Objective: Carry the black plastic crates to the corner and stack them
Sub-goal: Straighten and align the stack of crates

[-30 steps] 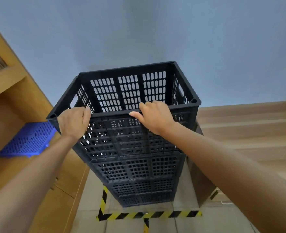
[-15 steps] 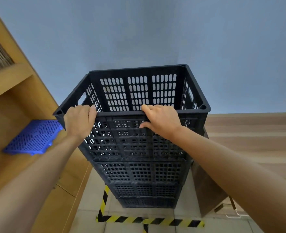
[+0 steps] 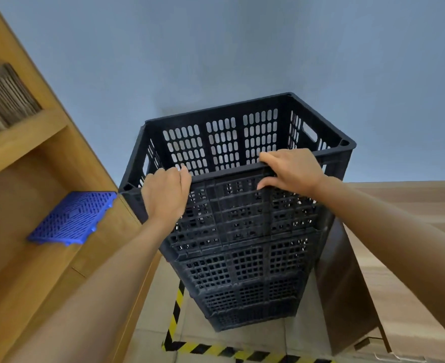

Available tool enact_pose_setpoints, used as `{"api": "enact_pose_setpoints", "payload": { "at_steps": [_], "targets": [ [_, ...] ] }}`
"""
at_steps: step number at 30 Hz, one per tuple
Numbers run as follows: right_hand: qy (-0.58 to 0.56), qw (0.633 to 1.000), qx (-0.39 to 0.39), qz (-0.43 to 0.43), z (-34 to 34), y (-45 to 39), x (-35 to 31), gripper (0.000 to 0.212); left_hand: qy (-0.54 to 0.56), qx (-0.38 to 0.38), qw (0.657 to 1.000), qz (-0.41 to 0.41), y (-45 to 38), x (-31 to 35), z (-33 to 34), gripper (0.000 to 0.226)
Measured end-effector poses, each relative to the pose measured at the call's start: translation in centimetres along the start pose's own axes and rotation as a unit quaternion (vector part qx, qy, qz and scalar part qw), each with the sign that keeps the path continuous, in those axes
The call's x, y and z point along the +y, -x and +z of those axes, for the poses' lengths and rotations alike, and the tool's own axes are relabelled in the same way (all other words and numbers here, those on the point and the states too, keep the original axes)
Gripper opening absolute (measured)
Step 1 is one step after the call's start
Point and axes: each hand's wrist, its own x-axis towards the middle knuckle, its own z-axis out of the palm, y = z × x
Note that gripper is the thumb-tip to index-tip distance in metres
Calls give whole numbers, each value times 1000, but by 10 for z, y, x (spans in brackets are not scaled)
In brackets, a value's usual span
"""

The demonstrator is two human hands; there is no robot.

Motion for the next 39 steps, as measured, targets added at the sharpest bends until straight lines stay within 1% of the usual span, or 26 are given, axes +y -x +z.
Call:
{"api": "enact_pose_setpoints", "payload": {
  "at_steps": [3,6,10,12,14,18,20,25,28,31,34,37,39],
  "targets": [
    [7,1000,8,-6,6,-3,9,58,0,-8,1000,2,-6,1,3,51],
    [14,1000,14,-3,8,-11,15,60,9,0,1000,0,-17,0,8,53],
    [1,1000,24,-3,8,-15,14,54,11,0,1000,4,-21,0,10,55],
    [-3,1000,24,13,3,-12,10,54,10,-6,1000,10,-20,-3,11,54],
    [11,999,18,37,5,-11,8,54,6,6,1000,22,-21,-4,10,53],
    [15,996,-21,80,6,-14,2,57,17,7,999,51,-25,-8,10,53],
    [23,995,-29,89,4,-17,-1,57,17,4,998,62,-31,-13,13,55],
    [34,994,1,102,6,-28,-32,54,40,18,994,97,-46,-46,27,52],
    [35,991,18,129,15,-42,-52,54,59,14,993,104,-60,-73,40,51],
    [42,986,28,159,27,-60,-66,54,76,37,990,116,-81,-90,51,50],
    [56,982,40,179,36,-80,-83,54,84,74,984,140,-99,-109,62,49],
    [72,979,53,185,41,-88,-93,54,87,84,982,147,-111,-124,69,49],
    [75,978,61,184,39,-89,-96,55,87,78,981,156,-111,-130,72,49]
  ]
}}
